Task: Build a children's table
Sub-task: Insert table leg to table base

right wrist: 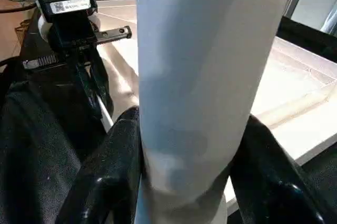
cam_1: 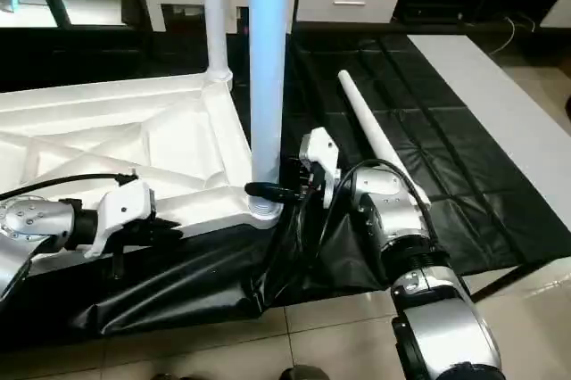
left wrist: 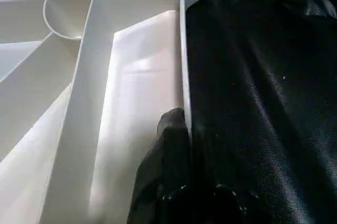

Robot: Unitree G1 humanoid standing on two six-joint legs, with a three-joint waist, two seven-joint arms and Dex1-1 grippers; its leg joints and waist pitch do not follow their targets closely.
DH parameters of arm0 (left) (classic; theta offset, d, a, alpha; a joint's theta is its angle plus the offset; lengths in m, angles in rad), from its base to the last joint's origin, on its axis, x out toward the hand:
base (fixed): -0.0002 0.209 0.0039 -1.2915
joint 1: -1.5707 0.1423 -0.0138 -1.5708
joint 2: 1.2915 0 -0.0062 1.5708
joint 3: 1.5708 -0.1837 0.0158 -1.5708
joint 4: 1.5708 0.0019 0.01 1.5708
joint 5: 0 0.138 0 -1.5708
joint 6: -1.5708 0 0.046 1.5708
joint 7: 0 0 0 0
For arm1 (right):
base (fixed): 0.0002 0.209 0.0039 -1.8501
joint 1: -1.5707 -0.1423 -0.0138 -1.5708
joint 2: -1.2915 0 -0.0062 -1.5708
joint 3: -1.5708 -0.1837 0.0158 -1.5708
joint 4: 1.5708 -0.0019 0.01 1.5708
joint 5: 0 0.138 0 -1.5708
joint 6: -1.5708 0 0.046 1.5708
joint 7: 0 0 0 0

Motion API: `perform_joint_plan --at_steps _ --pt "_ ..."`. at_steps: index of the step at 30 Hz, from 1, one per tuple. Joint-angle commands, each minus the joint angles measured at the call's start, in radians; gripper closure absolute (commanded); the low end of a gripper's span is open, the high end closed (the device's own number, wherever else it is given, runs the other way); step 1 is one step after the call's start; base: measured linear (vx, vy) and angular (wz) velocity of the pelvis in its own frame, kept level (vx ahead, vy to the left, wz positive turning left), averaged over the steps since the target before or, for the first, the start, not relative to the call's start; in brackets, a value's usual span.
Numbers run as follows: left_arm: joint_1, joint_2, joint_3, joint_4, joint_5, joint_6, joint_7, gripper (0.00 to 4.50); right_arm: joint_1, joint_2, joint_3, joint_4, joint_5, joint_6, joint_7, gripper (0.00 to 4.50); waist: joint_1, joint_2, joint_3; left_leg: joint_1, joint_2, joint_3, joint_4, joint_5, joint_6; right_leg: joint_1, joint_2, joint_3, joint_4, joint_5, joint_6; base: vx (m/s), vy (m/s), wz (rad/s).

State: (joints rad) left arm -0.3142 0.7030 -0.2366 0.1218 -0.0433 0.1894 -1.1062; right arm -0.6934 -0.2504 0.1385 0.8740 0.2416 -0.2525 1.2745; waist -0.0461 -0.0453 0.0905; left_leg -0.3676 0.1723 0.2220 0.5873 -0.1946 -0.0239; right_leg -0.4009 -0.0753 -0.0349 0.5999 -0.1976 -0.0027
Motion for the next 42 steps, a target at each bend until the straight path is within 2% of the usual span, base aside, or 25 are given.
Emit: perform_joint_plan --at_steps 1,6,7,14,30,33,35,36,37,38,42 --pt "0.025 0.006 -0.029 0.023 0.044 0.006 0.011 4.5 0.08 -0.028 0.062 0.096 -0.087 0.03 0.031 2.63 0.0 0.022 -0.028 0.031 0.075 -0.046 -0.098 -0.416 -0.034 -0.004 -0.065 0.054 -0.084 -0.347 -0.23 0.0 0.0 0.0" --pt "0.023 0.005 -0.032 0.028 0.047 0.003 0.013 4.5 0.085 -0.025 0.043 0.098 -0.081 0.036 0.016 2.63 -0.001 0.023 -0.029 0.028 0.075 -0.044 -0.1 -0.411 -0.03 -0.001 -0.065 0.053 -0.083 -0.323 -0.242 0.0 0.0 0.0" --pt "0.024 0.005 -0.033 0.028 0.048 0.001 0.015 4.5 0.086 -0.024 0.036 0.099 -0.077 0.037 0.006 2.63 -0.001 0.02 -0.029 0.027 0.075 -0.045 -0.1 -0.416 -0.03 0.0 -0.066 0.053 -0.084 -0.333 -0.241 0.0 0.0 0.0" --pt "0.03 0.006 -0.034 0.023 0.049 0.0 0.023 4.5 0.096 -0.016 0.013 0.1 -0.056 0.059 -0.012 2.63 -0.001 0.019 -0.027 0.029 0.077 -0.049 -0.103 -0.455 -0.041 -0.007 -0.068 0.055 -0.091 -0.405 -0.216 0.0 0.0 0.0" --pt "0.04 0.007 -0.032 0.014 0.047 0.008 0.034 4.5 0.101 -0.005 0.008 0.104 -0.064 0.068 -0.04 2.63 -0.002 0.017 -0.023 0.027 0.077 -0.05 -0.108 -0.477 -0.048 -0.012 -0.068 0.057 -0.096 -0.427 -0.203 0.0 0.0 0.0" --pt "0.038 -0.008 -0.032 -0.001 0.047 0.033 0.054 4.5 0.092 0.005 -0.007 0.118 -0.07 0.077 -0.112 2.63 -0.003 0.017 -0.019 0.028 0.077 -0.053 -0.11 -0.502 -0.057 -0.016 -0.07 0.058 -0.099 -0.471 -0.192 0.0 0.0 0.0" --pt "0.036 -0.024 -0.036 -0.019 0.054 0.06 0.08 4.5 0.088 0.015 -0.02 0.133 -0.077 0.081 -0.192 2.63 -0.005 0.016 -0.015 0.031 0.077 -0.058 -0.112 -0.546 -0.069 -0.022 -0.071 0.057 -0.105 -0.538 -0.167 0.0 0.0 0.0" --pt "0.036 -0.024 -0.036 -0.019 0.054 0.06 0.08 4.5 0.088 0.015 -0.02 0.133 -0.077 0.081 -0.192 2.63 -0.005 0.016 -0.015 0.031 0.077 -0.058 -0.112 -0.546 -0.069 -0.022 -0.071 0.057 -0.105 -0.538 -0.167 0.0 0.0 0.0" --pt "0.034 -0.03 -0.039 -0.025 0.059 0.071 0.09 4.5 0.087 0.019 -0.024 0.14 -0.081 0.081 -0.224 2.63 -0.009 0.017 -0.012 0.03 0.077 -0.065 -0.115 -0.579 -0.079 -0.023 -0.072 0.054 -0.11 -0.583 -0.148 0.0 0.0 0.0" --pt "0.027 -0.054 -0.044 -0.039 0.072 0.101 0.125 4.5 0.09 0.031 -0.032 0.156 -0.092 0.083 -0.314 2.63 -0.01 0.018 -0.012 0.031 0.077 -0.066 -0.116 -0.589 -0.082 -0.024 -0.071 0.053 -0.111 -0.593 -0.142 0.0 0.0 0.0" --pt "0.013 -0.089 -0.049 -0.062 0.082 0.148 0.167 4.5 0.097 0.052 -0.041 0.172 -0.108 0.073 -0.434 2.63 -0.02 0.02 -0.008 0.033 0.074 -0.075 -0.125 -0.658 -0.107 -0.027 -0.068 0.043 -0.117 -0.598 -0.116 0.0 0.0 0.0"
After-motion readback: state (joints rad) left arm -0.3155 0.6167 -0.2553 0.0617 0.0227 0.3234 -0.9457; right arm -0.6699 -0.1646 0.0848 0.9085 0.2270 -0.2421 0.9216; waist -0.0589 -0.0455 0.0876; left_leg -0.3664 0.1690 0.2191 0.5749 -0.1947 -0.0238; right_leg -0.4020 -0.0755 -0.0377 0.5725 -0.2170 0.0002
